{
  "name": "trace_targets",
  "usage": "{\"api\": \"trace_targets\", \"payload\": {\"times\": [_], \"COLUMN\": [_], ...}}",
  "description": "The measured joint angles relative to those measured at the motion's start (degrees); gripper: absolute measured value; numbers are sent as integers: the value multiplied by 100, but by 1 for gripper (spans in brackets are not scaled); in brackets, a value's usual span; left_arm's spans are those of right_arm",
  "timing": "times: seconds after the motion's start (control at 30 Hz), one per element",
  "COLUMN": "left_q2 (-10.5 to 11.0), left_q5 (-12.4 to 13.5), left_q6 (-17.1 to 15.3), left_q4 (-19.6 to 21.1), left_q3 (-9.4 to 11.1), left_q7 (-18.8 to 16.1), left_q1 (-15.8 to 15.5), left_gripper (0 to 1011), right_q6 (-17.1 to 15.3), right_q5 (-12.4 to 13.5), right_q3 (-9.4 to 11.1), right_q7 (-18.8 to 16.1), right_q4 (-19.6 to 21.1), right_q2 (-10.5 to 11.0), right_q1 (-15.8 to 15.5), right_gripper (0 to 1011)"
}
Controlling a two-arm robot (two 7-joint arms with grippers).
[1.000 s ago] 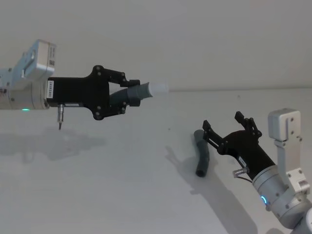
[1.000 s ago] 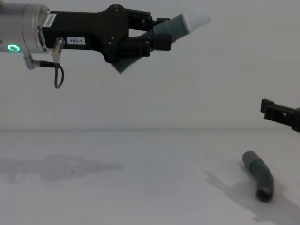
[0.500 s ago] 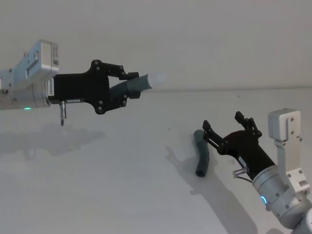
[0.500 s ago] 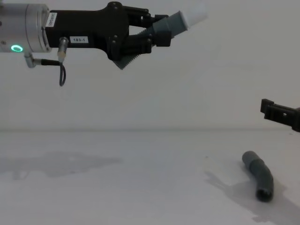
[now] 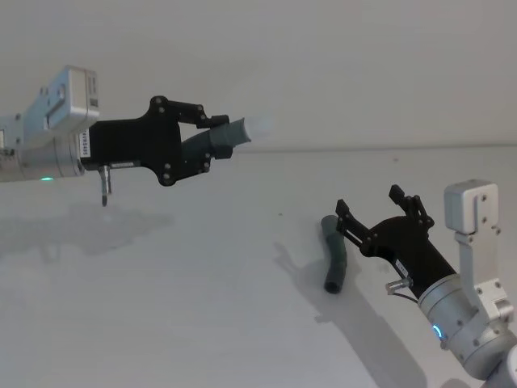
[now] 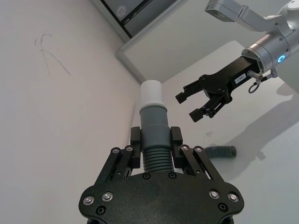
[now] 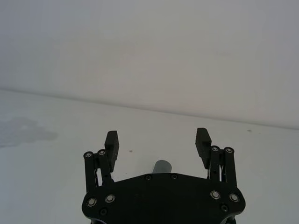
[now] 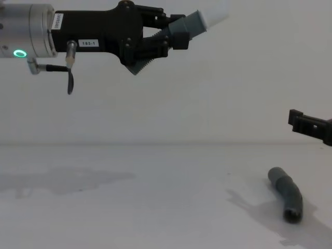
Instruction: Use both hands to pick up one end of the pipe from the table, align the ends, and insert them.
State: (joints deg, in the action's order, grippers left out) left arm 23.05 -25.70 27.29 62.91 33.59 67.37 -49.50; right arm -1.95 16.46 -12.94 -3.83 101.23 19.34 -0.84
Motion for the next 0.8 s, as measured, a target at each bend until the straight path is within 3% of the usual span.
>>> {"api": "trace_targets", "payload": {"times": [0.5, 0.8], "left_q2": [0, 0], "left_q5": [24, 29], "left_q6": [20, 25], "left_q4": [7, 7], "left_q3": [-4, -4], "left_q7": [-55, -67], "left_q1": [8, 10], "left_gripper": [336, 336], "right_q6": [-110, -759], "right_q5": [0, 57], "right_q3": [26, 73], "right_q7": [0, 14], "right_q4": [19, 181], "right_q2": [7, 60], "right_q1": [7, 97], "right_gripper": [1000, 1000]}}
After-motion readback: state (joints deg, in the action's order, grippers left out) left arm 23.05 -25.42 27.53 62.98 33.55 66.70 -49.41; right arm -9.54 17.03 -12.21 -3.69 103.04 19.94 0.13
